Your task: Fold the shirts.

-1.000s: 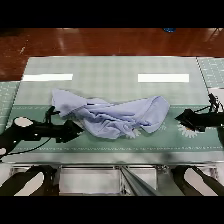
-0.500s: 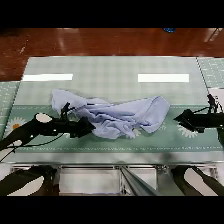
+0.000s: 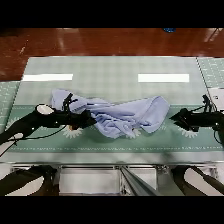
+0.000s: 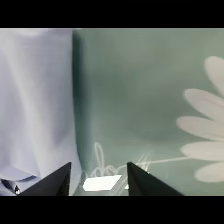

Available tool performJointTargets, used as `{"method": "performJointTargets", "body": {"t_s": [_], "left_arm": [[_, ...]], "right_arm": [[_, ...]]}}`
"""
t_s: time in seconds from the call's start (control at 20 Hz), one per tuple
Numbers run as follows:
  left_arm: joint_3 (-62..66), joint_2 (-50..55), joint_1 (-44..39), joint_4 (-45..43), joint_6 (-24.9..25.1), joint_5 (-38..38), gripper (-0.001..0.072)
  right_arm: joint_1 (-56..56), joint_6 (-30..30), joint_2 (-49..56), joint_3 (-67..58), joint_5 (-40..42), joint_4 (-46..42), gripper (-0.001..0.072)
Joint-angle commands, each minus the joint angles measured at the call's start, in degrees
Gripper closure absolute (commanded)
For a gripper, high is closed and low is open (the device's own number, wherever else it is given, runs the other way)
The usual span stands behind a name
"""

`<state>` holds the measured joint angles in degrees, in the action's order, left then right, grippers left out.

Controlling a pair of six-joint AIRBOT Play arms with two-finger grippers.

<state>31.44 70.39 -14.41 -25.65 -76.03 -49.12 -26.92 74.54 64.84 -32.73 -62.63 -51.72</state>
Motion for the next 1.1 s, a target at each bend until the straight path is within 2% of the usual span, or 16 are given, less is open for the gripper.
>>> {"method": "performJointTargets", "body": {"t_s": [0.0, 0.15, 0.35, 0.4, 0.45, 0.5, 0.65, 0.75, 0.85, 1.05], "left_arm": [[1.86, 0.04, -0.02, -0.04, 0.46, -0.57, 0.0692], [1.86, 0.07, -0.02, -0.04, 0.42, -1.40, 0.0692], [1.86, 0.07, -0.02, -0.04, 0.44, -1.42, 0.0692], [1.86, 0.07, -0.02, -0.04, 0.44, -1.46, 0.0692], [1.88, 0.07, 0.02, -0.04, 0.44, -1.46, 0.0692], [2.10, 0.02, 0.55, -0.04, 0.44, -1.55, 0.0692], [7.96, -1.22, 8.39, 0.00, 1.95, -8.46, 0.0692], [17.46, -3.54, 16.85, 0.07, 1.88, -14.25, 0.0692], [29.62, -6.82, 25.09, 0.20, 1.44, -15.67, 0.0692], [54.90, -10.51, 38.47, 0.17, -2.14, -16.17, 0.0692]], "right_arm": [[5.35, -1.44, 4.22, -0.07, 3.17, 2.01, 0.0304], [9.60, -1.55, 8.07, -1.31, 8.48, 7.34, 0.0305], [15.21, -2.21, 13.53, -5.42, 10.51, 12.59, 0.0305], [16.83, -2.21, 14.56, -6.64, 10.64, 12.63, 0.0372], [17.97, -2.51, 14.99, -7.89, 10.27, 12.48, 0.0587], [18.67, -3.67, 14.91, -9.55, 9.33, 12.50, 0.0690], [17.94, -3.39, 14.93, -21.46, -0.22, 7.45, 0.0690], [16.50, 1.25, 14.91, -36.06, -9.27, 1.20, 0.0691], [16.33, 4.09, 14.75, -51.25, -15.28, -2.73, 0.0690], [16.50, 6.78, 10.56, -74.03, -16.70, -3.72, 0.0691]]}}
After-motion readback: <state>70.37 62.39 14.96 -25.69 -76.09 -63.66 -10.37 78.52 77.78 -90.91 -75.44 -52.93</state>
